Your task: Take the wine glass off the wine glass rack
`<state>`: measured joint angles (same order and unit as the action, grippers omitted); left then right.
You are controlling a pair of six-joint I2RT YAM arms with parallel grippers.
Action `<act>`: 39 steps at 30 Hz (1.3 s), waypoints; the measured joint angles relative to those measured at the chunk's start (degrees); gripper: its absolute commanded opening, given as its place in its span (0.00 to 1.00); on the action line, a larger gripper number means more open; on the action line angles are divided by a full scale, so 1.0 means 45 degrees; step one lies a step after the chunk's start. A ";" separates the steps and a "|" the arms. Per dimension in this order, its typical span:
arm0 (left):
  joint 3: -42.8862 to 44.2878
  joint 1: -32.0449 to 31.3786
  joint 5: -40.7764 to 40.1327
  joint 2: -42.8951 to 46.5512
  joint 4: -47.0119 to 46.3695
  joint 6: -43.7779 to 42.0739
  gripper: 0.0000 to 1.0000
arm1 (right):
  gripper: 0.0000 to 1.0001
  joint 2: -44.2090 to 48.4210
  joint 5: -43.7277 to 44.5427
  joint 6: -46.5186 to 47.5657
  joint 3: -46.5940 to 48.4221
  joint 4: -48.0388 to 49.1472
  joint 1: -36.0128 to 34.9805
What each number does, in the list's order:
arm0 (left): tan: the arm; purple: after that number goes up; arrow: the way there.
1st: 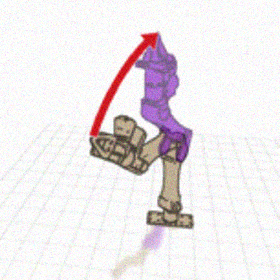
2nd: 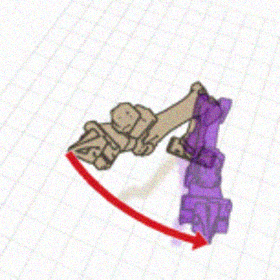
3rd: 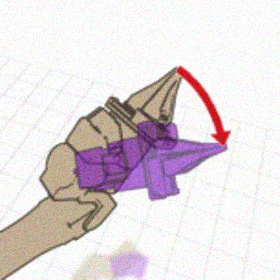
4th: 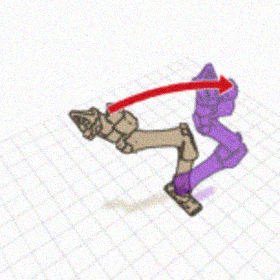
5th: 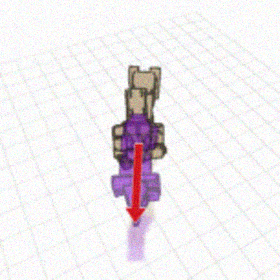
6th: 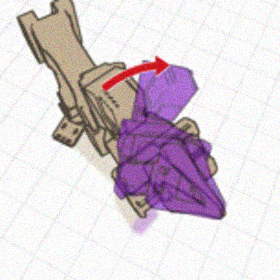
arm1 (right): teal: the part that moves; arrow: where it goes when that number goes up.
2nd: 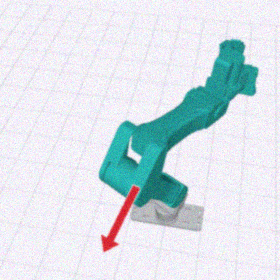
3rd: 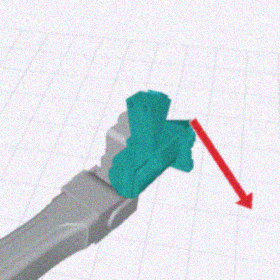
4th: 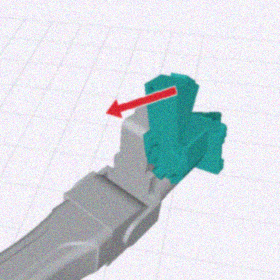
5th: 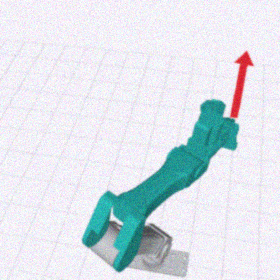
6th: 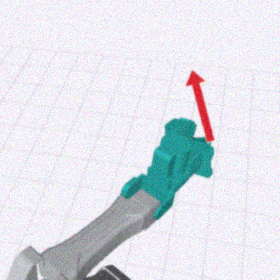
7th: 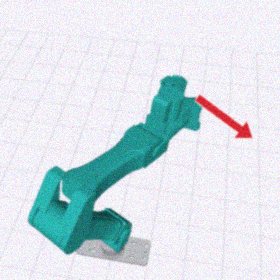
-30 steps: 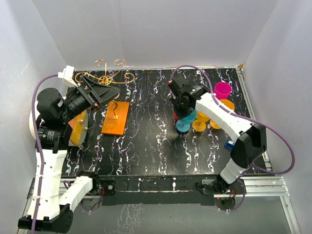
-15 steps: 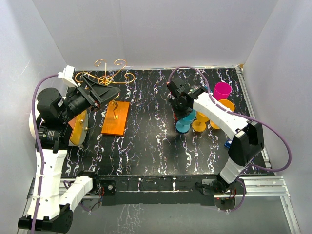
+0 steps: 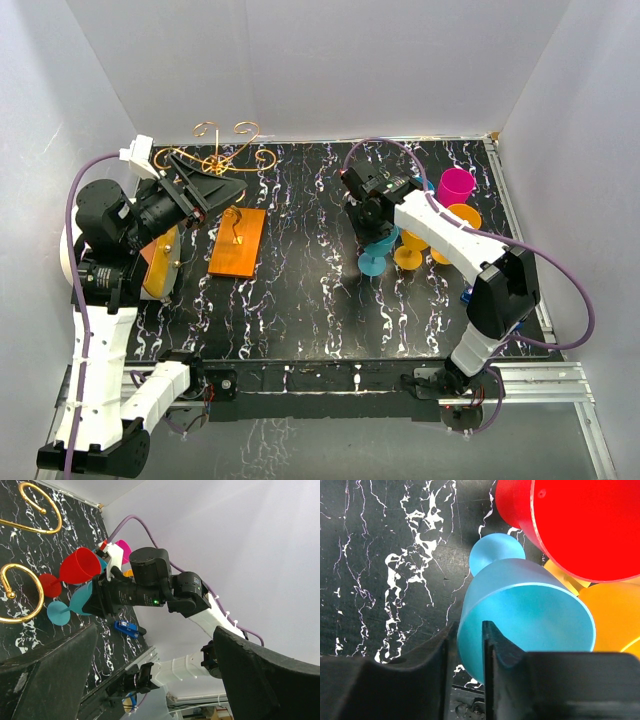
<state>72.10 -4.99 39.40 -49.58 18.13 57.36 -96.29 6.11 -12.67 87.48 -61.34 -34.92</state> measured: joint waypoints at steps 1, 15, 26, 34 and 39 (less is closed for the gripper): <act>0.0083 0.0000 0.0000 -0.0029 0.0044 -0.0024 0.99 | 0.34 0.0000 0.0005 0.0039 0.0053 -0.0024 -0.0005; 0.5013 0.0000 -0.2555 -0.1753 0.3337 -0.3016 0.99 | 0.96 0.2705 0.1137 0.0602 0.1433 0.0403 -0.0005; 0.5911 0.0000 -0.6266 0.0554 0.3546 -0.5697 0.99 | 0.98 0.9889 0.1467 0.1603 -0.1205 0.5013 -0.0005; 0.5901 -0.0005 -0.7567 0.1379 0.3240 -0.6645 0.99 | 0.98 1.2381 0.2283 0.1336 -0.1885 0.7378 -0.0005; 0.5877 -0.0005 -0.7917 0.1311 0.3366 -0.6902 0.99 | 0.98 1.1997 0.3123 0.0894 -0.1787 0.7368 -0.0005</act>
<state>98.54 -5.02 3.77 -43.68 33.28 26.30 -42.30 20.16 -8.64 79.44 -28.18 -34.94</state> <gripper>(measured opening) 0.985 0.983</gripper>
